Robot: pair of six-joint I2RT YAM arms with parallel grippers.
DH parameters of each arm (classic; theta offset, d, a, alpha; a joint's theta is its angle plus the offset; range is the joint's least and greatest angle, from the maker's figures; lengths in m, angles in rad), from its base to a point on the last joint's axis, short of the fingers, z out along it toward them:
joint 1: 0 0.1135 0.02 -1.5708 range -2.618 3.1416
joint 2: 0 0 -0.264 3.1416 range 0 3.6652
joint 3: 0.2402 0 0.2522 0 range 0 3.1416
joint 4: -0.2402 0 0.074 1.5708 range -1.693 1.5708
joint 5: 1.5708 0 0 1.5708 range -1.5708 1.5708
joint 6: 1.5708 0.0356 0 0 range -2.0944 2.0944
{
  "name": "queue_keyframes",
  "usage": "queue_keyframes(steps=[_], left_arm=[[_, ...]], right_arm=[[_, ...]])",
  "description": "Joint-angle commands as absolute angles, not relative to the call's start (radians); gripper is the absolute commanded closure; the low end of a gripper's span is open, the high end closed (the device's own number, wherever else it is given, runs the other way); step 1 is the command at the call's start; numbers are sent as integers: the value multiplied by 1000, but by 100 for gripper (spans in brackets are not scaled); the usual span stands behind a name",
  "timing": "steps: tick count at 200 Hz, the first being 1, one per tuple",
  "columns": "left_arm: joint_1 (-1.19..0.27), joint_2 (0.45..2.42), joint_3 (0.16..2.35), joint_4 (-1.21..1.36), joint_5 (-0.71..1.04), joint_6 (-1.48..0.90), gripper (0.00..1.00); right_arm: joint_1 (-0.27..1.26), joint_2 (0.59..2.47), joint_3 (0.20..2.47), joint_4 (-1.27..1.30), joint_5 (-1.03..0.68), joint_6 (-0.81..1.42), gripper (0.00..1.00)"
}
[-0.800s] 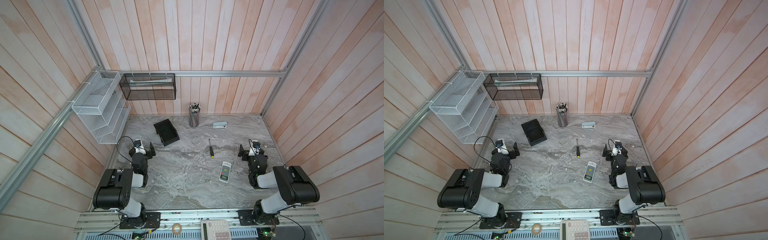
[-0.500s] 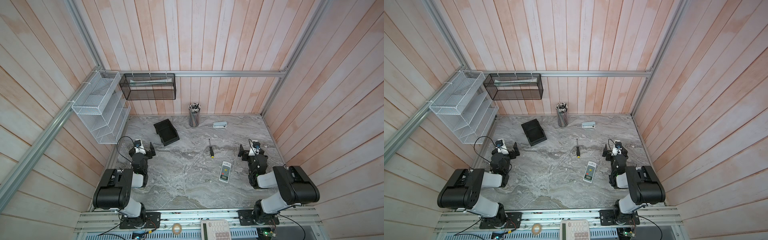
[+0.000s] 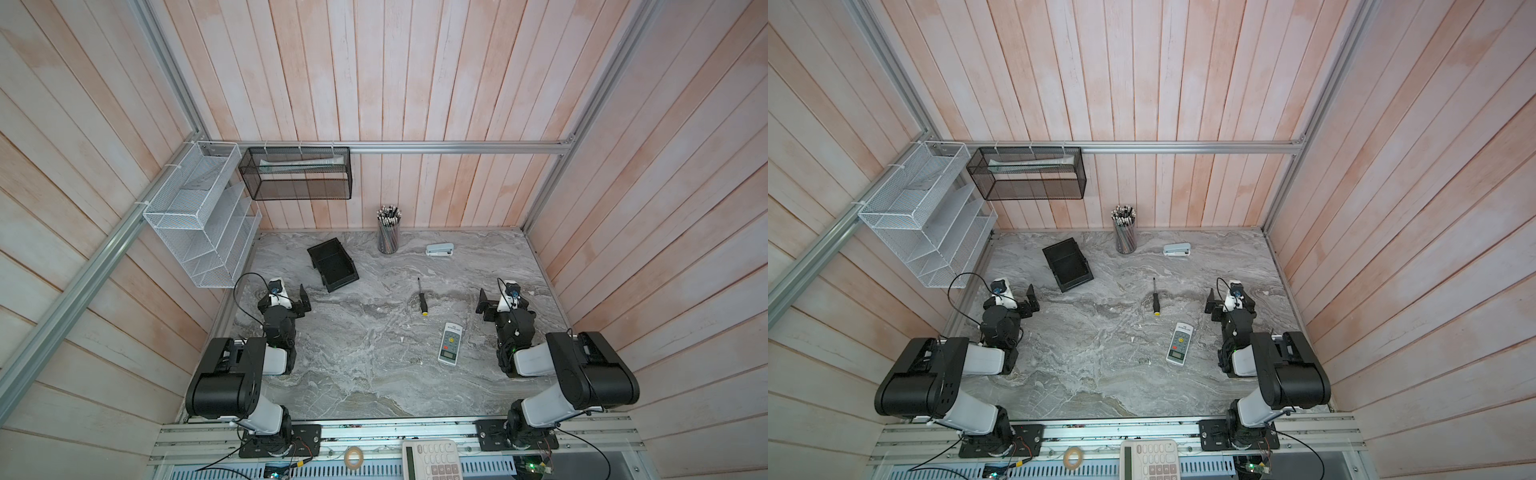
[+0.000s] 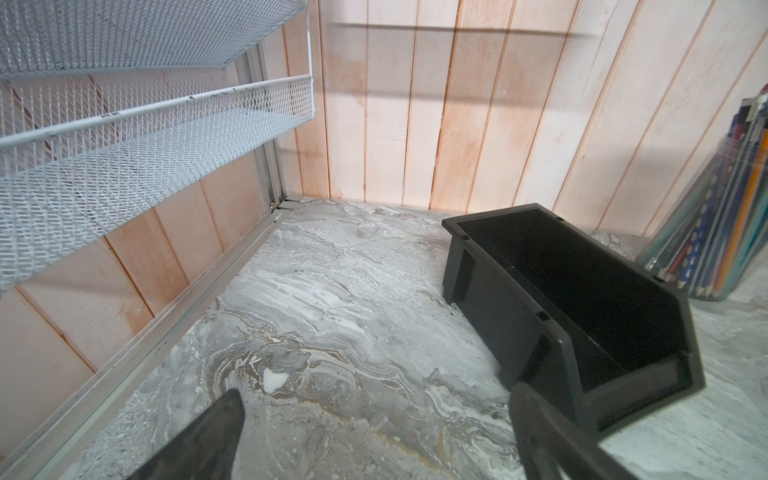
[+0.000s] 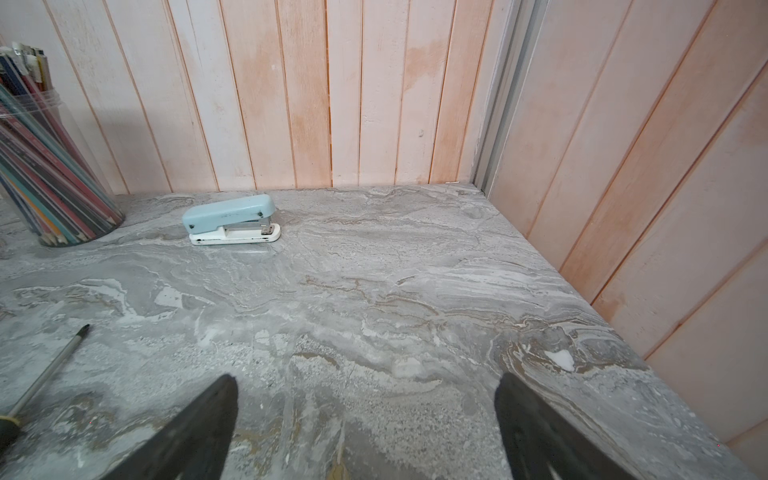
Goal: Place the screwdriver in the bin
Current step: 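Raise both arms from rest toward the black bin and screwdriver, then move the left gripper over the black bin while the right gripper approaches the screwdriver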
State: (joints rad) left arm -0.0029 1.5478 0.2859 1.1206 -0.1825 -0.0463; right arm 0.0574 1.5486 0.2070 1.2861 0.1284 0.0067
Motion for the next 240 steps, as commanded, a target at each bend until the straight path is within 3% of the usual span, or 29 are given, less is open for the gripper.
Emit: queue_keyframes(steps=[1, 47, 66, 74, 83, 96, 109, 120, 134, 144, 153, 163, 177, 206, 223, 240], left_arm=[[-5, 1538, 280, 1117, -167, -51, 0], [0, 1537, 279, 1118, -153, -56, 0], [-18, 1492, 250, 1127, -225, -61, 0], [-38, 1469, 204, 1216, -236, -25, 0], [-151, 1409, 177, 1262, -407, 56, 0], [-264, 1260, 234, 1022, -506, 110, 0], [-288, 1128, 363, 637, -437, -16, 0], [-288, 1085, 451, 469, -372, -133, 0], [-285, 1064, 471, 470, -272, -171, 0], [-283, 1061, 436, 534, -327, -353, 0], [-277, 1056, 404, 541, -366, -520, 0], [-267, 1051, 394, 557, -252, -503, 0], [-293, 1094, 482, 404, -260, -473, 0], [-300, 1356, 768, -21, -409, -547, 0], [-299, 1492, 930, -219, -469, -530, 0], [-302, 1558, 950, -188, -484, -481, 0]], right_arm=[[54, 1547, 222, 1301, 117, 3, 2], [54, 1548, 221, 1301, 117, 3, 2], [59, 1537, 223, 1310, 147, -1, 2], [75, 1479, 261, 1193, 214, 7, 2], [92, 1399, 333, 1002, 294, 42, 1], [92, 1340, 443, 739, 360, 146, 1], [94, 1307, 478, 679, 359, 187, 1], [93, 1265, 462, 692, 346, 246, 1], [92, 1235, 440, 700, 320, 325, 1], [93, 1242, 449, 668, 308, 399, 2], [93, 1266, 467, 667, 217, 397, 2], [105, 1302, 506, 652, 92, 386, 1], [174, 1334, 575, 601, 83, 349, 2], [447, 1348, 663, 562, 317, 159, 1], [522, 1354, 679, 561, 263, 150, 1], [562, 1365, 660, 588, 199, 161, 2]])
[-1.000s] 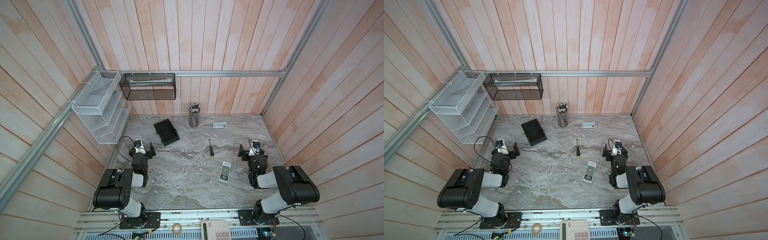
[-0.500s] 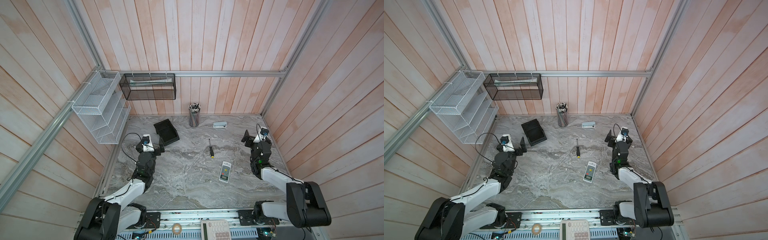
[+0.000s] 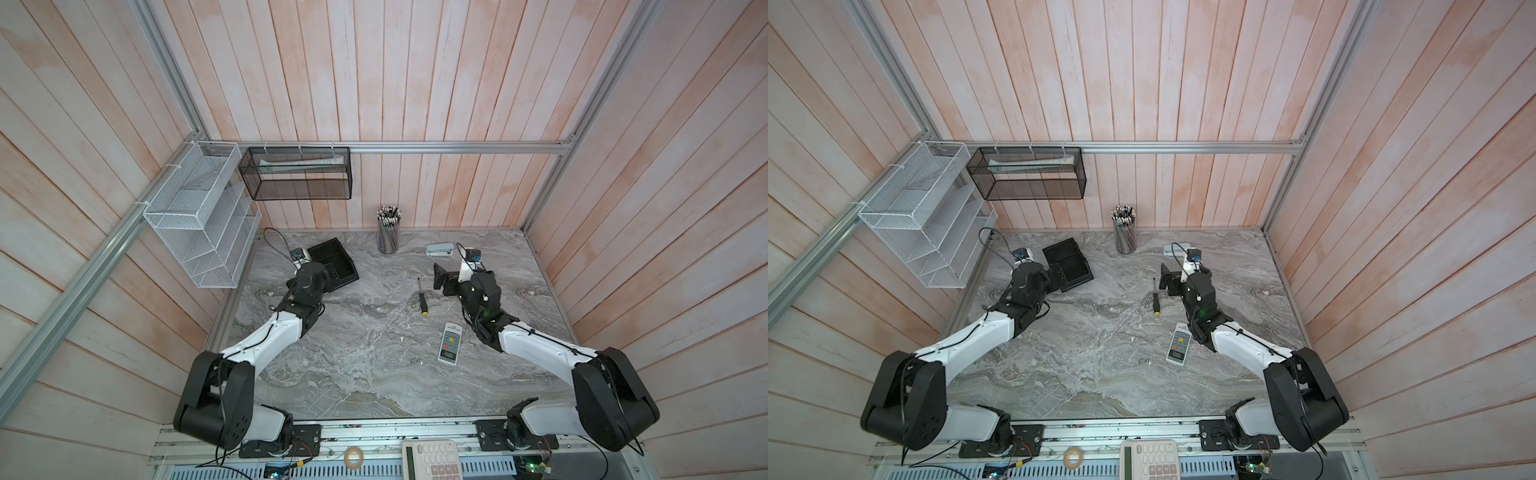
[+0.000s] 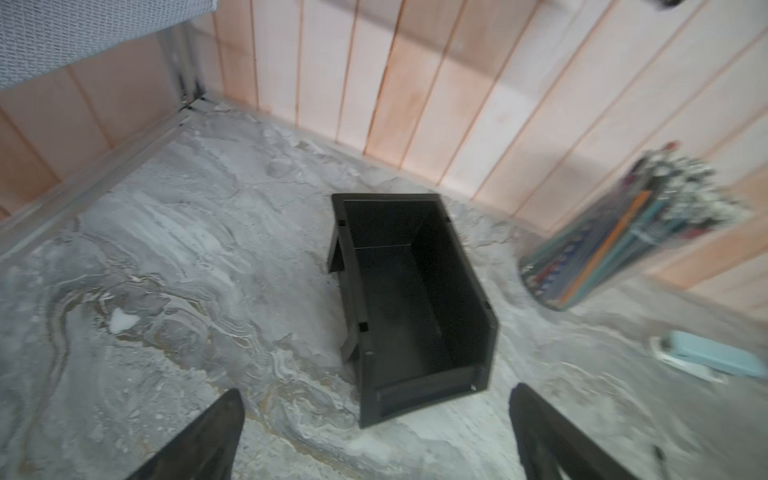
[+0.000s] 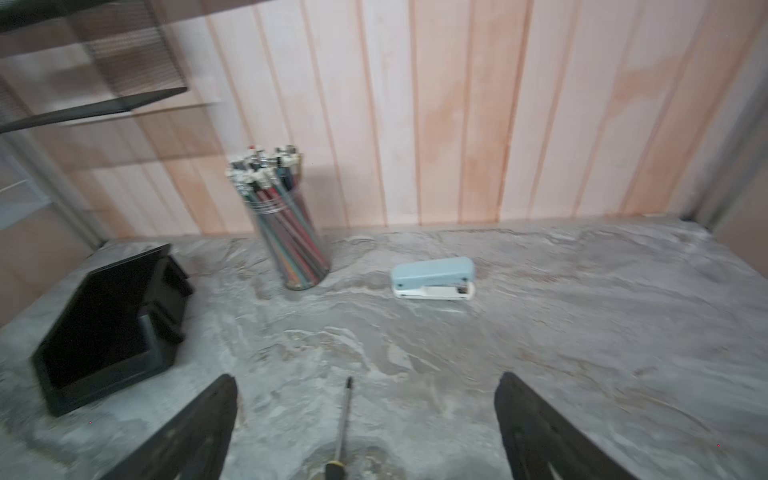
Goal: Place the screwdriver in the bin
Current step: 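Move the left gripper over the black bin while the right gripper approaches the screwdriver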
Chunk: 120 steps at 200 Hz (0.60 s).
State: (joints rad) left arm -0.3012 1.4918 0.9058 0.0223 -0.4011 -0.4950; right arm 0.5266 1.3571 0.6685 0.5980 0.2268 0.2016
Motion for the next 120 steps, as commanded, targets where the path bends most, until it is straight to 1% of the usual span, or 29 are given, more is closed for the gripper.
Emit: queue_keyframes(steps=[1, 29, 50, 65, 87, 120], left_arm=[[-302, 1560, 948, -180, -480, -475, 0], [-269, 1617, 938, -76, -382, -370, 0], [-207, 1664, 947, -68, -319, -380, 0], [-169, 1715, 997, -102, -254, -393, 0], [-166, 1770, 1067, -125, -205, -383, 0], [-166, 1778, 1070, -94, -176, -387, 1]], right_arm=[[565, 1366, 657, 592, 199, 161, 2], [615, 1380, 563, 732, 191, 131, 1], [617, 1376, 565, 719, 215, 126, 1], [616, 1362, 552, 731, 223, 122, 1], [616, 1368, 547, 749, 186, 138, 1], [618, 1404, 602, 669, 149, 141, 2]])
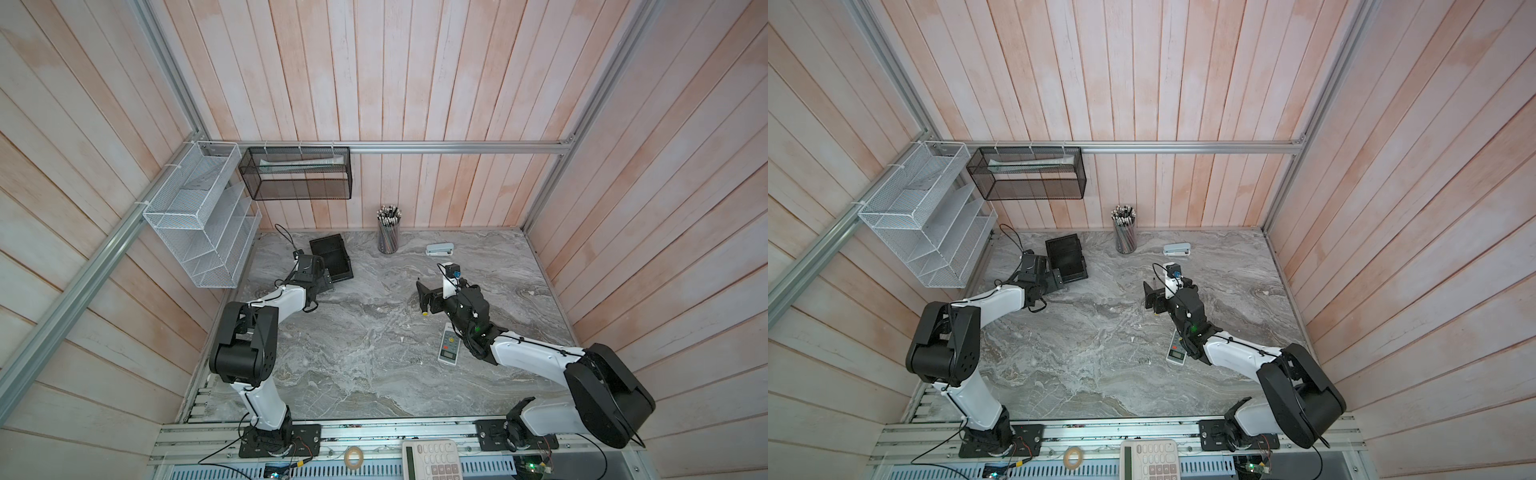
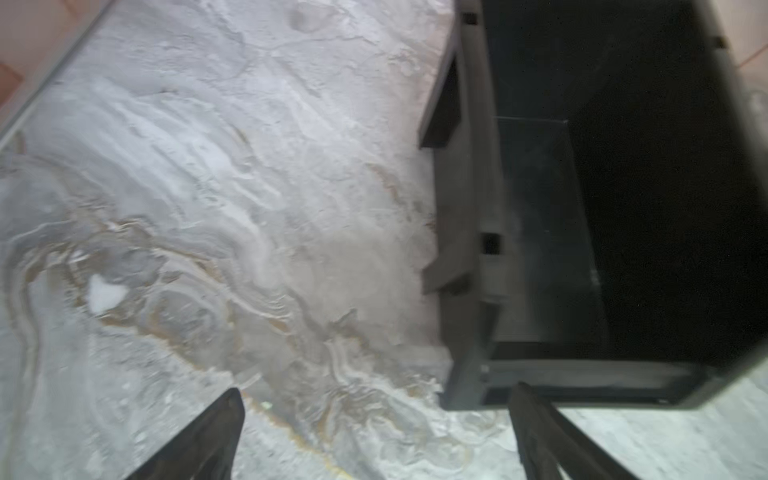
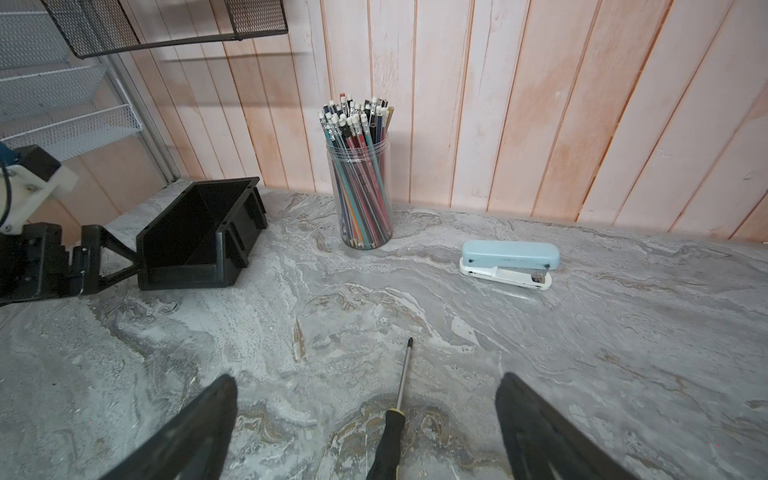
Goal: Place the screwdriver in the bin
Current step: 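Move the left gripper over the black bin while the right gripper approaches the screwdriver, then grasp the bin rim with the left gripper and drag it toward the screwdriver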
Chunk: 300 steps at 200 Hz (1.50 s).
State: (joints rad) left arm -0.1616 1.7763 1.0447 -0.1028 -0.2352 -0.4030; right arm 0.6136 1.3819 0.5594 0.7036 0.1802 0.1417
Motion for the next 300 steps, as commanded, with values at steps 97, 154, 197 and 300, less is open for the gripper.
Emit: queue_keyframes(steps=[97, 154, 197, 300], left_arm=[[-163, 1904, 1232, -92, -135, -334, 21], [-151, 1892, 1191, -75, -175, -346, 82], [-153, 1849, 1135, -53, -156, -375, 82], [-310, 1675, 898, 30, -66, -625, 89]], right_arm=[[618, 1431, 610, 666, 141, 141, 1], [618, 1437, 611, 672, 145, 149, 2], [617, 1446, 621, 652, 177, 153, 1], [613, 1511, 697, 519, 220, 199, 2]])
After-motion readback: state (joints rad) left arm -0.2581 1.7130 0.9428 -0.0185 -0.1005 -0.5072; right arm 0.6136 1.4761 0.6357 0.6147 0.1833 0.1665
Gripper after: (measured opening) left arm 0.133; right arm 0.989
